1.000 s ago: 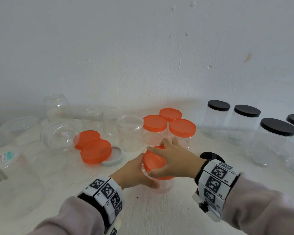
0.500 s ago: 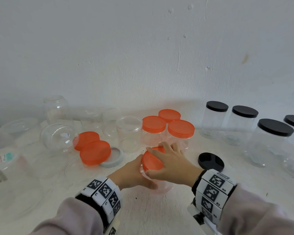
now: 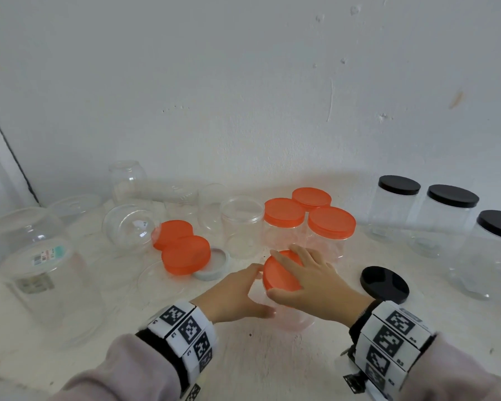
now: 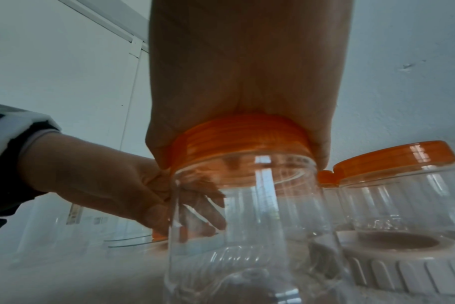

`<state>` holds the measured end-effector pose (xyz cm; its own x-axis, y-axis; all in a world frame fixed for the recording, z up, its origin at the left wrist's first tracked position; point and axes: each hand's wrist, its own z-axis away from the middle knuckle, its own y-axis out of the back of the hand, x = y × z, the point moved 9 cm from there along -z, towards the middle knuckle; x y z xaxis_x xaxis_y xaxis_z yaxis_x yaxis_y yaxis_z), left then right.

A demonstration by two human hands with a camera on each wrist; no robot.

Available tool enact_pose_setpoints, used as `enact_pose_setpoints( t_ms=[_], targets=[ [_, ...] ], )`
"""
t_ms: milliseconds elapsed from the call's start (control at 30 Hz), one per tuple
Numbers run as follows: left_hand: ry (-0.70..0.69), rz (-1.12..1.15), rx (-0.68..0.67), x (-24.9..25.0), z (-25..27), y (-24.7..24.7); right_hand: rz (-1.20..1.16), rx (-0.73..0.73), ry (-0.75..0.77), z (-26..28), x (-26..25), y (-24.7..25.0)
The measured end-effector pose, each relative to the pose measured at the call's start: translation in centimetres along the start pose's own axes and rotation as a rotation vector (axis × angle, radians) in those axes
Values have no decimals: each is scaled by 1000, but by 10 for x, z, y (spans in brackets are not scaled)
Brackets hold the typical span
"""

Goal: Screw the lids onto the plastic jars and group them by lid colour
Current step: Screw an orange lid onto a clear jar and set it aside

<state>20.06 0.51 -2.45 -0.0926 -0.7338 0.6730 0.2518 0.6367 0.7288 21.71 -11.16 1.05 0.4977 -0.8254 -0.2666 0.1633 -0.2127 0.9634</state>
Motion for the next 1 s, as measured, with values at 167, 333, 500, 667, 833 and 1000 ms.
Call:
enact_pose_setpoints(
  t_ms=[167, 333, 500, 667, 833, 1000],
  targets=[
    [37, -140, 158, -22, 6, 43, 17, 9, -7, -1, 2, -3],
    [176, -168, 354, -61, 3, 90, 24, 25, -8, -1, 3, -4],
    [328, -219, 421, -96, 3, 108, 48, 16, -12, 0, 4, -5],
    [512, -291, 352, -120, 4, 105, 14, 6, -9, 1, 4, -4],
    [586, -274, 322, -125, 6, 101, -21, 2, -4, 1, 6, -5],
    [593, -257, 329, -125, 7, 101, -11, 4, 2, 1, 6, -6]
  ],
)
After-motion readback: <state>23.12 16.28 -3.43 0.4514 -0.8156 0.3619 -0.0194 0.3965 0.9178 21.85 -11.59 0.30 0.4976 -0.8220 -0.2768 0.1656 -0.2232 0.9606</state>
